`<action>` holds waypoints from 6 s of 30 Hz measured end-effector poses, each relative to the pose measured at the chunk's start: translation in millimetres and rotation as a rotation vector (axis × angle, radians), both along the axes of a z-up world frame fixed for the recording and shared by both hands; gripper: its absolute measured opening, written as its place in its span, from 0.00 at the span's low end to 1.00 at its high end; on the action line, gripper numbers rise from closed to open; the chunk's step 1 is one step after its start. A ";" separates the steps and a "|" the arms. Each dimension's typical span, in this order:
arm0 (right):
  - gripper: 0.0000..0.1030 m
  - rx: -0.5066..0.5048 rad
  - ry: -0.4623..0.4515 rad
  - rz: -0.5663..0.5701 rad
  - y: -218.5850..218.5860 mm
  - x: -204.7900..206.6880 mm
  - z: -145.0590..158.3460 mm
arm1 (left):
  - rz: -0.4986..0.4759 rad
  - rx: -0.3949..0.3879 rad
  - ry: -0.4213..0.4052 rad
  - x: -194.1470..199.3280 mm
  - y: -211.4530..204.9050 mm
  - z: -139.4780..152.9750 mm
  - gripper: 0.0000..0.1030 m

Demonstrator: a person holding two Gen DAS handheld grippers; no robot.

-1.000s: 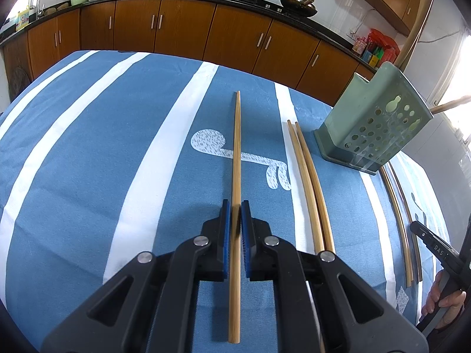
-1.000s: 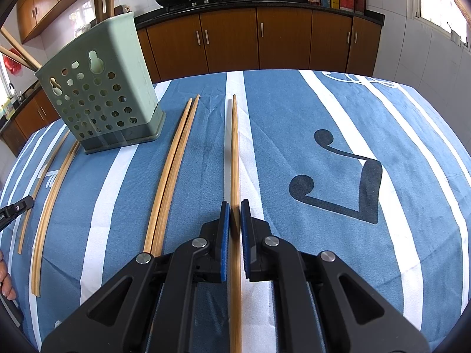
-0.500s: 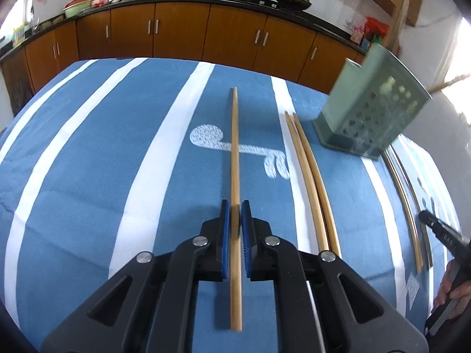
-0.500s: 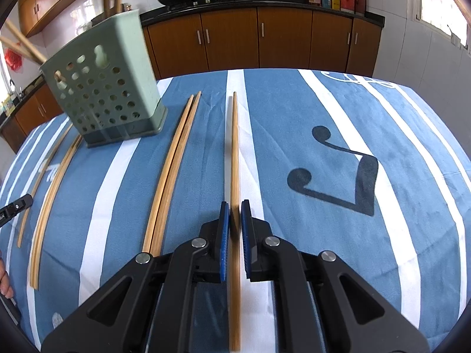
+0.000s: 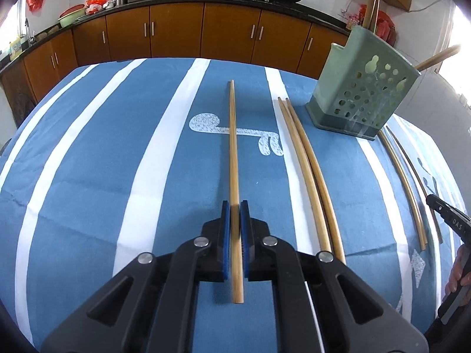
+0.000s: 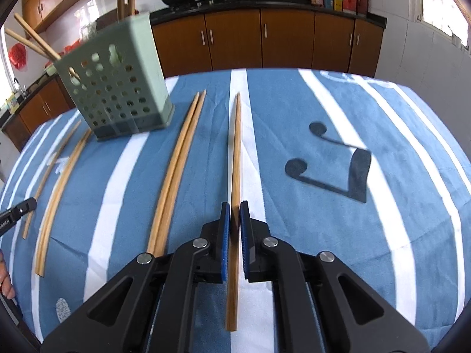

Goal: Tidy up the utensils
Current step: 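Raise both held chopsticks upright and carry them over the green holder, then lower both chopsticks into the green holder and open both grippers, then move both open grippers back down to the remaining loose chopsticks, then close the left gripper on a chopstick while the right gripper grasps another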

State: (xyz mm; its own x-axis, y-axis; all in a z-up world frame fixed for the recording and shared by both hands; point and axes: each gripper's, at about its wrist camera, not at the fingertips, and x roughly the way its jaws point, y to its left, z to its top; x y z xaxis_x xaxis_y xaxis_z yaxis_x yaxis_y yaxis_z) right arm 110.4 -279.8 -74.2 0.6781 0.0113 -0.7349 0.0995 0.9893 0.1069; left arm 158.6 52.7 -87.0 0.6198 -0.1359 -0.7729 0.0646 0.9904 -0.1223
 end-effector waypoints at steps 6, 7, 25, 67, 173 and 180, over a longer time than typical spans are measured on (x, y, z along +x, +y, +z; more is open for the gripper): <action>0.08 0.006 -0.094 -0.005 -2.1 -8.4 29.2 | 0.001 -0.016 -0.071 -9.4 3.9 27.1 0.08; 0.07 0.007 -0.107 -0.007 -2.0 -9.4 33.2 | 0.001 -0.017 -0.086 -10.6 3.8 32.7 0.08; 0.08 0.030 -0.316 -0.020 -8.0 -28.1 94.5 | 0.031 -0.076 -0.324 -29.2 8.1 121.9 0.07; 0.07 0.094 -0.858 -0.082 38.1 49.7 212.9 | -0.062 -0.161 -0.690 36.9 -86.7 249.9 0.07; 0.08 -0.051 0.029 -0.024 4.2 18.5 -9.5 | 0.052 0.058 -0.009 27.2 -5.9 -4.8 0.09; 0.08 -0.051 0.029 -0.024 4.0 18.7 -9.5 | 0.048 0.035 -0.012 26.7 -4.7 -6.4 0.11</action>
